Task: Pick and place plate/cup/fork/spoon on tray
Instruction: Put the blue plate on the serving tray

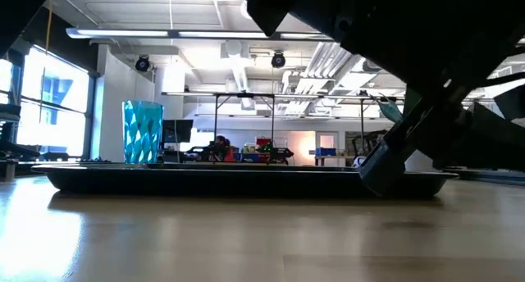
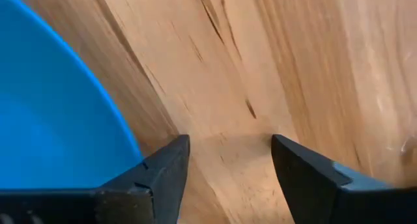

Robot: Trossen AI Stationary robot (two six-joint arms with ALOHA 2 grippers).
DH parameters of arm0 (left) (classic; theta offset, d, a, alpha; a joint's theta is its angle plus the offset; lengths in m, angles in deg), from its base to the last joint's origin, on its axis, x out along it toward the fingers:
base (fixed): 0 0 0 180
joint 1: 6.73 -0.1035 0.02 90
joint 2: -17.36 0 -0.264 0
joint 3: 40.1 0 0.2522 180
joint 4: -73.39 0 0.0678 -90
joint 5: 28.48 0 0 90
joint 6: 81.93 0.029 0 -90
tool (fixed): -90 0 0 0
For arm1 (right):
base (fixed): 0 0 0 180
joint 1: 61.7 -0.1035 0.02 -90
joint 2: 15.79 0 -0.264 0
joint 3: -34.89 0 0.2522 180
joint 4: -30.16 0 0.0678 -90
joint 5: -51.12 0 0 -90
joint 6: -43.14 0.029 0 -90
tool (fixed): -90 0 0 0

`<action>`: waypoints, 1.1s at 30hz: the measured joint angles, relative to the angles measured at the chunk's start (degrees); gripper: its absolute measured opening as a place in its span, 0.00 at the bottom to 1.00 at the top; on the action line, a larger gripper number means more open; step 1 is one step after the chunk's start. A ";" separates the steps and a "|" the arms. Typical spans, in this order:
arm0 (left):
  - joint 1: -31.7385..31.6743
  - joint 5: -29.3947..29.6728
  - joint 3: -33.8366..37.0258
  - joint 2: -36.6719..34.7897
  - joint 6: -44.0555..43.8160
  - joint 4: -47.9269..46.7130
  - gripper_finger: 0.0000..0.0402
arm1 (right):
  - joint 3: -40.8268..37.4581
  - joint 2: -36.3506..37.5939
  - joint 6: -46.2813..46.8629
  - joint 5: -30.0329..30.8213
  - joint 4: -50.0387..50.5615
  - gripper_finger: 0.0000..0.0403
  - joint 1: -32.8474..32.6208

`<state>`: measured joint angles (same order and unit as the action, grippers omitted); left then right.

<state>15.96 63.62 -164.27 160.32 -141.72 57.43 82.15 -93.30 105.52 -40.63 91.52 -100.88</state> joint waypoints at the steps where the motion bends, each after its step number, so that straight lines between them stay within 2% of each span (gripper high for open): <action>1: 0.07 0.01 -0.02 -0.09 0.00 0.29 0.44 | 0.31 0.22 0.43 1.30 1.32 0.52 0.00; 6: 0.21 0.07 -0.11 -0.25 -0.36 0.60 0.44 | 3.63 2.20 0.75 8.23 5.20 0.52 0.00; 10: -0.02 0.85 -0.22 0.16 -4.14 -3.97 0.44 | 7.00 3.67 1.76 14.01 7.82 0.52 0.00; 15: -0.99 -3.65 -0.31 -0.79 -1.86 -11.42 0.44 | 9.74 3.90 4.06 19.43 9.18 0.52 -0.58; 23: -0.95 -3.02 -0.31 -2.35 0.38 -16.76 0.44 | 9.90 3.90 5.12 20.00 9.77 0.52 -0.76; 30: -0.96 -9.97 -0.30 -2.81 -0.08 -17.79 0.44 | 9.90 3.90 5.12 20.22 9.68 0.52 -0.74; 33: -0.91 -9.58 -0.26 -4.00 0.50 -20.44 0.44 | 9.90 3.90 5.12 20.20 9.75 0.52 -0.76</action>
<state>15.06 54.04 -164.54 156.32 -141.22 36.99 92.05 -89.39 110.64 -20.44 101.26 -101.65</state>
